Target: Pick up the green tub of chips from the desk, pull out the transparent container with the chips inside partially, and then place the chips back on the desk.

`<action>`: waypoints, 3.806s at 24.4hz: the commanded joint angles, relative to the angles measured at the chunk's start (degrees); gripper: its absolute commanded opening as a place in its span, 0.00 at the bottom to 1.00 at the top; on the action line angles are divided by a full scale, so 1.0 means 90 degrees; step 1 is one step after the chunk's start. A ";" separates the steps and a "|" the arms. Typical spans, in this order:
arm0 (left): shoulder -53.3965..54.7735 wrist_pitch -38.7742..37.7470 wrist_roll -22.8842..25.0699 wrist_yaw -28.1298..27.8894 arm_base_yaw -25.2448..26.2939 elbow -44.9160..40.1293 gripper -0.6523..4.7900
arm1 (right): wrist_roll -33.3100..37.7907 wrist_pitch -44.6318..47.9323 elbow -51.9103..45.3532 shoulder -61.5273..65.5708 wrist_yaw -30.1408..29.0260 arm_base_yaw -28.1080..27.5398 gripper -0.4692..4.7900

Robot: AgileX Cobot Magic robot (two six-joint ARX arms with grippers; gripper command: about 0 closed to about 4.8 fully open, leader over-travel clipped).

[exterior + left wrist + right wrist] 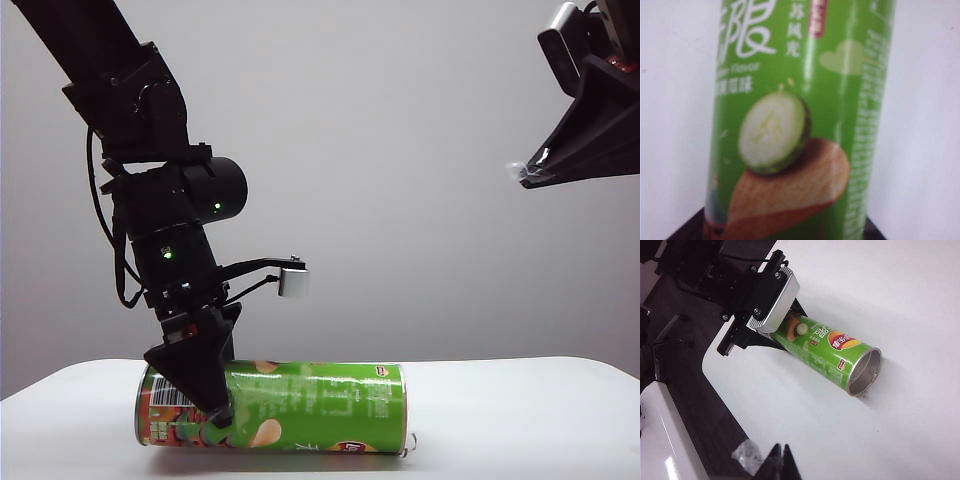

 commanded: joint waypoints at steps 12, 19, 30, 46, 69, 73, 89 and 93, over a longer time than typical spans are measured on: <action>-0.1088 -0.1319 0.0342 -0.0291 -0.0015 0.1044 0.75 | 0.1532 0.1328 0.0027 -0.0029 -0.0199 -0.0852 0.19; -0.0733 -0.1440 0.0452 -0.0437 0.0056 0.0772 0.75 | 0.1532 0.1277 0.0024 -0.0029 -0.0318 -0.0974 0.19; 0.0279 -0.1120 0.0449 -0.0408 0.0058 0.0466 0.75 | 0.1528 0.1083 0.0012 -0.0029 -0.0355 -0.0959 0.19; 0.0442 -0.0950 0.0262 -0.0384 0.0051 0.0454 1.00 | 0.1452 0.1003 0.0012 -0.0029 -0.0323 -0.0962 0.19; 0.0182 -0.0950 0.0260 -0.0061 -0.0024 0.0459 0.63 | 0.1450 0.1093 -0.0015 -0.0010 -0.0304 -0.0962 0.19; -0.0639 -0.0959 0.0260 -0.0121 -0.0017 0.0459 0.63 | 0.1498 0.1093 -0.0015 0.0233 -0.0374 -0.0962 0.19; -0.1787 -0.1037 0.0236 0.0763 -0.0245 0.0457 0.63 | 0.2827 0.2365 0.0007 0.1071 -0.2397 -0.0379 0.26; -0.1785 -0.1037 0.0236 0.0741 -0.0406 0.0457 0.63 | 0.3140 0.2829 0.0029 0.1124 -0.2302 -0.0070 0.26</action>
